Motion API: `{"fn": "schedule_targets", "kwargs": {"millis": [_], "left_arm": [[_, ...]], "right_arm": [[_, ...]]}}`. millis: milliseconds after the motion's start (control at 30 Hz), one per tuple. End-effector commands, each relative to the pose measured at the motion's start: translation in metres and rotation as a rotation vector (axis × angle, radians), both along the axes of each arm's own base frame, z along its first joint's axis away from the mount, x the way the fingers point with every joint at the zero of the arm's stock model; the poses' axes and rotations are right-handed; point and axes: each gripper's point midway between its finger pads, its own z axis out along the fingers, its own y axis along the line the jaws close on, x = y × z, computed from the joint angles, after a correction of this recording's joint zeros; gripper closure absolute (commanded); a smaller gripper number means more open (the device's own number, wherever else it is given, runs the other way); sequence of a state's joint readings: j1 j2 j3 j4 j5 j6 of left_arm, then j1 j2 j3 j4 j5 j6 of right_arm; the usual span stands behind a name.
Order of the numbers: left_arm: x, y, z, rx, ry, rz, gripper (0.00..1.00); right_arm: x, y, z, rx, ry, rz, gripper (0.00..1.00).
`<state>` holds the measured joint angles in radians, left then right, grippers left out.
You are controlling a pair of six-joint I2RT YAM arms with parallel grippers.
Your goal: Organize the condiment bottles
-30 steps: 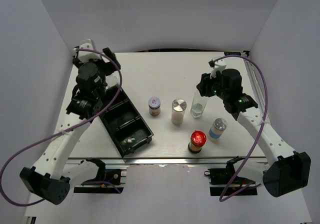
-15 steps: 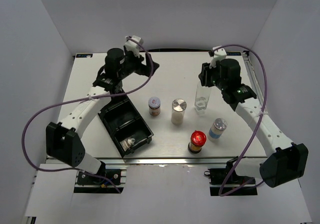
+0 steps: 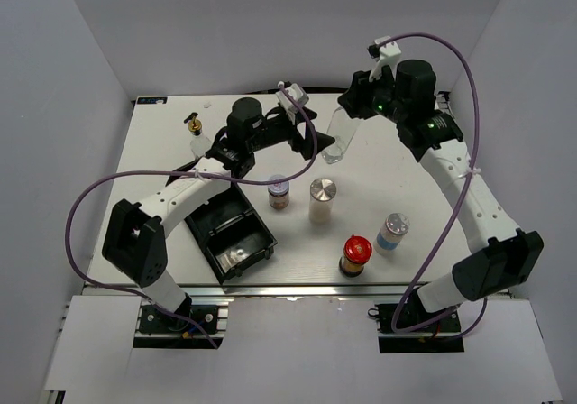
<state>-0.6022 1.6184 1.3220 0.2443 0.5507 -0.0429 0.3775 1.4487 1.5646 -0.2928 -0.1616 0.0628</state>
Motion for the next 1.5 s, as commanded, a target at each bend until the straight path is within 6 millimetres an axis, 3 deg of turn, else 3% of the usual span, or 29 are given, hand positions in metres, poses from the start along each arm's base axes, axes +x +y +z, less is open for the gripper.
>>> {"fn": "schedule_targets", "kwargs": {"millis": [0, 267, 533, 600, 633, 733, 767, 833, 867, 933, 1100, 1233, 1333, 1467], "left_arm": [[0.000, -0.003, 0.026, -0.047, -0.120, -0.026, 0.02], [0.014, -0.013, 0.003, 0.059, -0.139, -0.011, 0.02], [0.027, -0.013, -0.002, 0.084, -0.148, 0.055, 0.04], [0.024, -0.016, 0.001, 0.073, -0.156, 0.033, 0.24], [0.023, -0.016, 0.003, 0.068, -0.158, 0.031, 0.49], [0.021, -0.015, 0.010, 0.047, -0.156, 0.032, 0.77], [0.021, -0.015, 0.013, 0.040, -0.159, 0.036, 0.83], [0.020, -0.014, 0.016, 0.022, -0.156, 0.043, 0.96], [0.019, -0.012, 0.021, 0.008, -0.159, 0.051, 0.97], [0.022, -0.007, 0.025, -0.022, -0.170, 0.092, 1.00], [0.029, 0.001, 0.039, -0.078, -0.171, 0.170, 1.00], [0.043, 0.017, 0.056, -0.114, -0.191, 0.296, 1.00], [0.052, 0.040, 0.094, -0.158, -0.244, 0.429, 1.00], [0.065, 0.077, 0.142, -0.196, -0.263, 0.631, 1.00]], "right_arm": [[-0.021, 0.030, 0.057, 0.112, -0.077, 0.165, 1.00], [-0.042, 0.056, 0.076, 0.157, -0.085, 0.312, 1.00], [-0.064, 0.069, 0.088, 0.172, -0.092, 0.428, 1.00], [-0.067, 0.070, 0.088, 0.170, -0.097, 0.442, 1.00], [-0.067, 0.070, 0.087, 0.167, -0.094, 0.441, 1.00], [-0.059, 0.065, 0.086, 0.153, -0.099, 0.392, 1.00], [-0.057, 0.064, 0.085, 0.146, -0.100, 0.380, 0.94], [-0.052, 0.062, 0.086, 0.129, -0.116, 0.359, 0.67], [-0.051, 0.061, 0.087, 0.128, -0.122, 0.355, 0.37], [-0.050, 0.061, 0.091, 0.123, -0.146, 0.354, 0.13], [-0.054, 0.055, 0.110, 0.115, -0.212, 0.343, 0.10], [-0.048, 0.031, 0.136, 0.098, -0.306, 0.200, 0.10], [-0.048, 0.009, 0.142, 0.089, -0.346, 0.088, 0.11], [-0.051, -0.020, 0.123, 0.096, -0.359, -0.026, 0.11]]}}
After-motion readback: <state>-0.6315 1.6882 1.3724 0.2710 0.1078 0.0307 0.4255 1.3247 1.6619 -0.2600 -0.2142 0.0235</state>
